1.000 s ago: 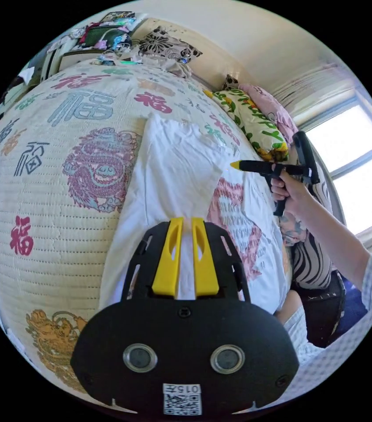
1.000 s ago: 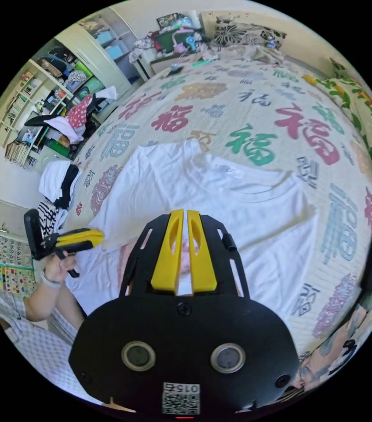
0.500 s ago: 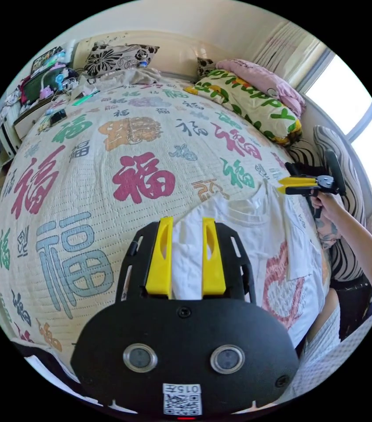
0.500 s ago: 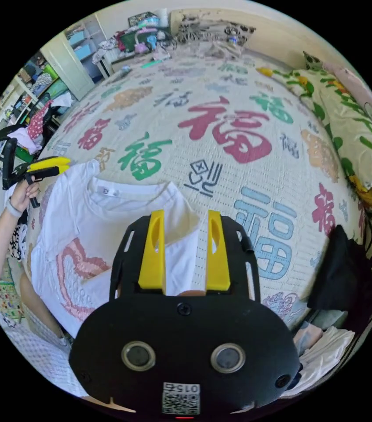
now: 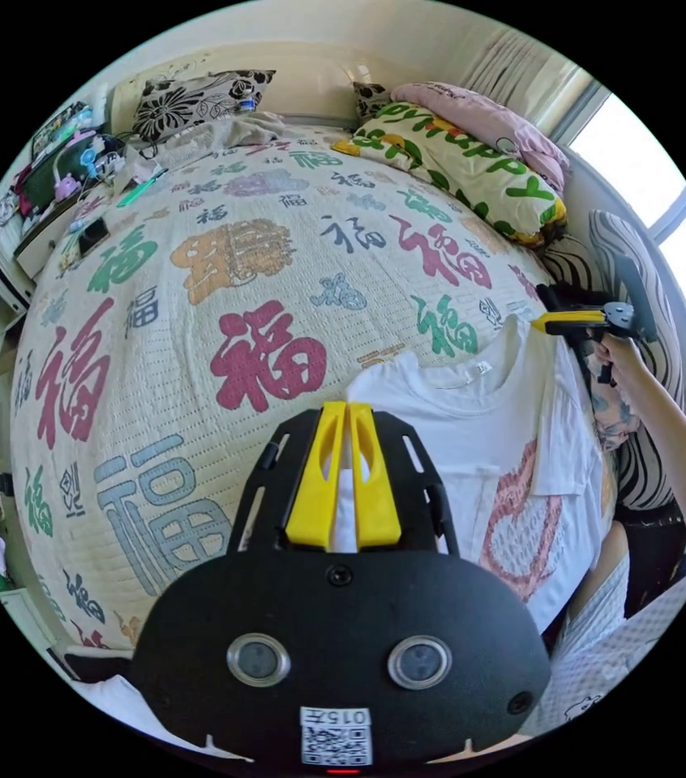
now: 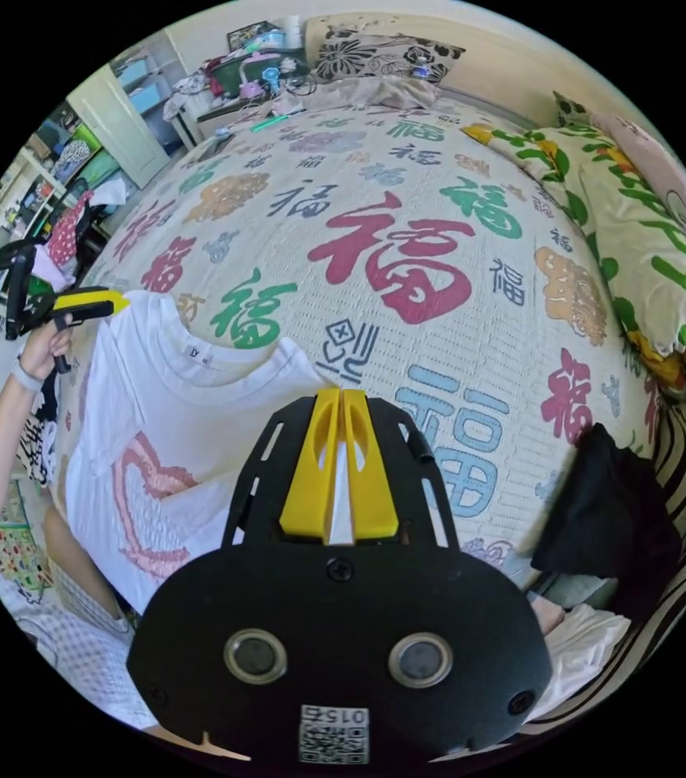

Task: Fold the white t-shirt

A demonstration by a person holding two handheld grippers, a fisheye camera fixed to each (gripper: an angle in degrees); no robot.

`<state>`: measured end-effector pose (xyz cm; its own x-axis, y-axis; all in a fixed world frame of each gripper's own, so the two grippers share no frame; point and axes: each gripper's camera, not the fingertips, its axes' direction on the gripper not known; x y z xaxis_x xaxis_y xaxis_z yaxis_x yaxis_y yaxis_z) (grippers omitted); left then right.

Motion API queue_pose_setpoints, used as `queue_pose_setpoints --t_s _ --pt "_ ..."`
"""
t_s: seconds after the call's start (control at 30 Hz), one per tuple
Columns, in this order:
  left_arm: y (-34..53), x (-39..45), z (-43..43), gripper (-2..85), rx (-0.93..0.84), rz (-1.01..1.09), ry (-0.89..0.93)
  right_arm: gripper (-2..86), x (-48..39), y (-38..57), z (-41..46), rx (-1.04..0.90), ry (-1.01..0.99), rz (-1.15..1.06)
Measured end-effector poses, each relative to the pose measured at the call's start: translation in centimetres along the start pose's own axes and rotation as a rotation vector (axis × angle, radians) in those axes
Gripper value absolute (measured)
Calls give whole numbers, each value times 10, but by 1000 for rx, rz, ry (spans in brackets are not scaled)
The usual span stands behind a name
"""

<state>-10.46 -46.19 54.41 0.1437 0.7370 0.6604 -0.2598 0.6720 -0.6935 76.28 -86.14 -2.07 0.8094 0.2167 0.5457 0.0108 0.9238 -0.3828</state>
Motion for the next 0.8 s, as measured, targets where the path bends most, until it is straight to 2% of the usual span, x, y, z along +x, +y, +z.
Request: queue_pose_setpoints --t_s 0.17,0.3,0.43,0.63,0.8 --pt "-6 15 -23 -4 58 -18 -15 -10 -9 17 -37 23 71 34" --pt "7 17 -51 -2 180 -87 -1 -10 -6 39 -72 157 28 142" --pt "33 32 -66 -1 168 -21 -18 -10 -17 77 -104 187 -4 116" --pt "151 68 -122 -2 258 137 108 -9 -51 200 -170 261 -126 -51" --pt "313 118 -175 -4 316 162 278 -9 -100 342 -216 282 -234 -199"
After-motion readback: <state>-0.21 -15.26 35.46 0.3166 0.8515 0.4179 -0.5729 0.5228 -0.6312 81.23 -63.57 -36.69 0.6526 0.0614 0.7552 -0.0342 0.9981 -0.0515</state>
